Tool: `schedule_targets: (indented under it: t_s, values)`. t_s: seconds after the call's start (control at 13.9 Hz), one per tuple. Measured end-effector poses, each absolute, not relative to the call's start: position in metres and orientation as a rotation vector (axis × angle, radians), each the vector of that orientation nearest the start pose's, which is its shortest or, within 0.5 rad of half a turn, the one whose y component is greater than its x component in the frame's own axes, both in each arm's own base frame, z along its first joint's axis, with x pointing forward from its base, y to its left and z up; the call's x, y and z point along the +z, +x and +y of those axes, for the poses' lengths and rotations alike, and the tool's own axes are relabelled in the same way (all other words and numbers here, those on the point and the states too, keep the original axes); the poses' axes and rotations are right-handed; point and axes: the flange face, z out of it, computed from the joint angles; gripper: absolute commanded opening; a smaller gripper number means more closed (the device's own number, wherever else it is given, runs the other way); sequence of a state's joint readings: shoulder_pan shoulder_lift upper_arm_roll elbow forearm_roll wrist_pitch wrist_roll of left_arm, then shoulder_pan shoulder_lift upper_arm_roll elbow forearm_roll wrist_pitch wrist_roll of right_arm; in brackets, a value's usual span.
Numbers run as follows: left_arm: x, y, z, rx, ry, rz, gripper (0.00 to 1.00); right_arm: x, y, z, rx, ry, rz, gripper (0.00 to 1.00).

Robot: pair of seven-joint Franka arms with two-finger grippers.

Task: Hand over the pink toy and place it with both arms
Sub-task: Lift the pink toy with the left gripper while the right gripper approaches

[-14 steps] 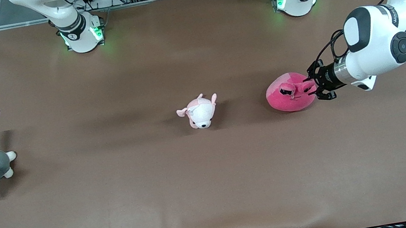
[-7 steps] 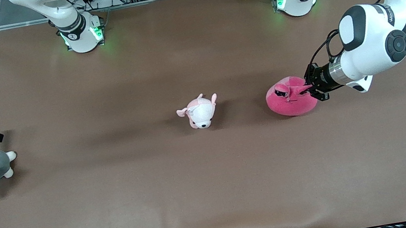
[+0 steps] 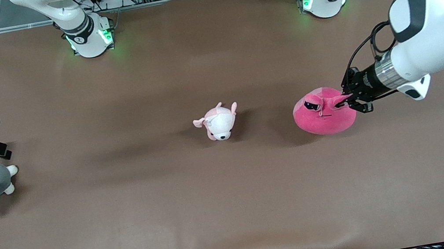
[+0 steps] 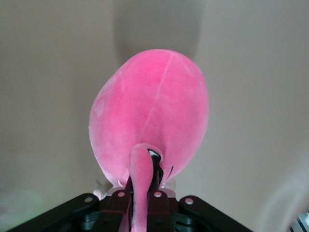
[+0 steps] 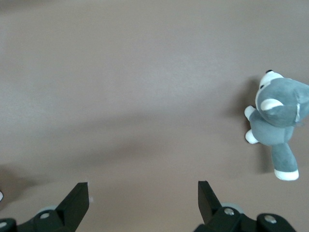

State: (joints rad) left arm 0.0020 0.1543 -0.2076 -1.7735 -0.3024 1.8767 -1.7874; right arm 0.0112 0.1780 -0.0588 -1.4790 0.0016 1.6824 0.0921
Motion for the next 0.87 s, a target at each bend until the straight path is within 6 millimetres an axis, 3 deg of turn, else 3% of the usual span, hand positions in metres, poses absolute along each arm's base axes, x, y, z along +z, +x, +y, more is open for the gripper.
schedule_targets:
  t_s: [0.22,0.43,0.58,0.72,0.87]
  values:
    - [0.522,0.59,-0.156,-0.411,2.006,2.149,0.0,0.554,0.629,0.011,-0.028,-3.149,0.126,1.0]
    - [0.558,0.587,-0.182,-0.412,1.977,2.121,0.0,0.545,0.633,0.026,-0.025,-3.151,0.065,1.0]
    - [0.579,0.582,-0.204,-0.452,1.928,2.111,0.0,0.544,0.632,0.045,-0.019,-3.118,-0.082,1.0]
    - [0.601,0.572,-0.232,-0.474,1.895,2.121,0.0,0.544,0.627,0.081,0.005,-2.995,-0.256,1.0]
    - [0.612,0.556,-0.267,-0.488,1.92,2.097,0.0,0.546,0.622,0.111,0.022,-2.877,-0.311,1.0]
